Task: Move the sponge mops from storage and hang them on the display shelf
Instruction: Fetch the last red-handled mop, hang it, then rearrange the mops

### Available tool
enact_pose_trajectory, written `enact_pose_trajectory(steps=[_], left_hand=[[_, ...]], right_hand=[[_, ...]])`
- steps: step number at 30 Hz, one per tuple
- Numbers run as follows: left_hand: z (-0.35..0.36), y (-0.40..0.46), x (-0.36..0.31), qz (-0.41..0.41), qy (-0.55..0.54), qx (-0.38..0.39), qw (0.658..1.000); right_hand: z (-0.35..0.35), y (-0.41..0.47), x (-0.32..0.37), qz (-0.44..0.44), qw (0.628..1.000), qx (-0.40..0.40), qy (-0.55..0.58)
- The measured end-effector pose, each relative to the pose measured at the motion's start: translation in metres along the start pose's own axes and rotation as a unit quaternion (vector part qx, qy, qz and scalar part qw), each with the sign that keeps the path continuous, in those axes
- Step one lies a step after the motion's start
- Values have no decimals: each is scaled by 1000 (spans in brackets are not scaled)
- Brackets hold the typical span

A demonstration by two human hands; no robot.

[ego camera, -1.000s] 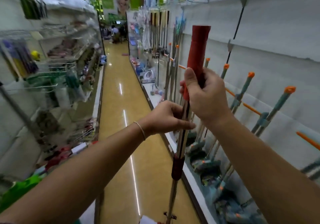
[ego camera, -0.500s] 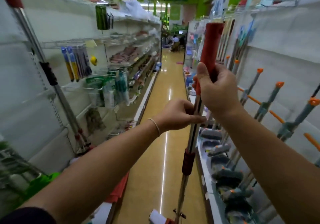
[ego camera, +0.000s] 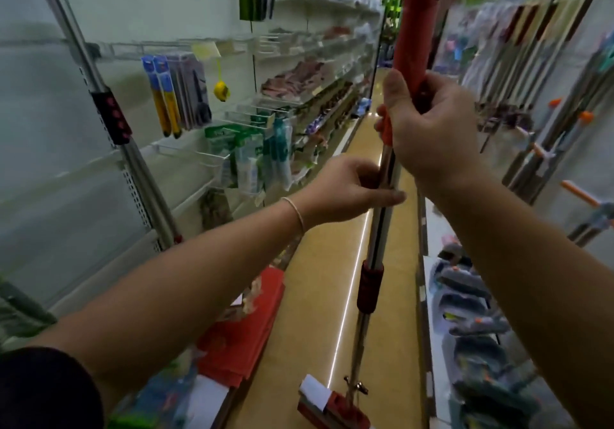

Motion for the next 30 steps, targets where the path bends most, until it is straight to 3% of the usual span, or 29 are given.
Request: enact_pose_trajectory(steps=[6, 14, 20, 23, 30], left_hand=[[-39, 39, 58, -56, -35, 13, 998], [-90, 65, 111, -150, -27, -95, 984], [-137, 77, 111, -170, 7, -206, 964], [-157, 82, 113, -193, 20, -280, 940], [-203, 63, 124, -291, 77, -436, 848]], right_hand=[[38, 58, -43, 5, 997, 54, 55], [90, 129, -92, 26, 976, 146, 157], [123, 184, -100, 3, 934, 254, 250], [147, 211, -105, -2, 913, 282, 294], [229, 235, -106, -23, 886, 330, 324]])
Point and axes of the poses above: each hand's wrist, its own y-axis towards the middle knuckle, its own z-axis out of the palm, x = y × z, the point moved 3 cm from there along y, towards the middle knuckle, and after that the axes turned 14 degrees about y, right-handed, at the moved point
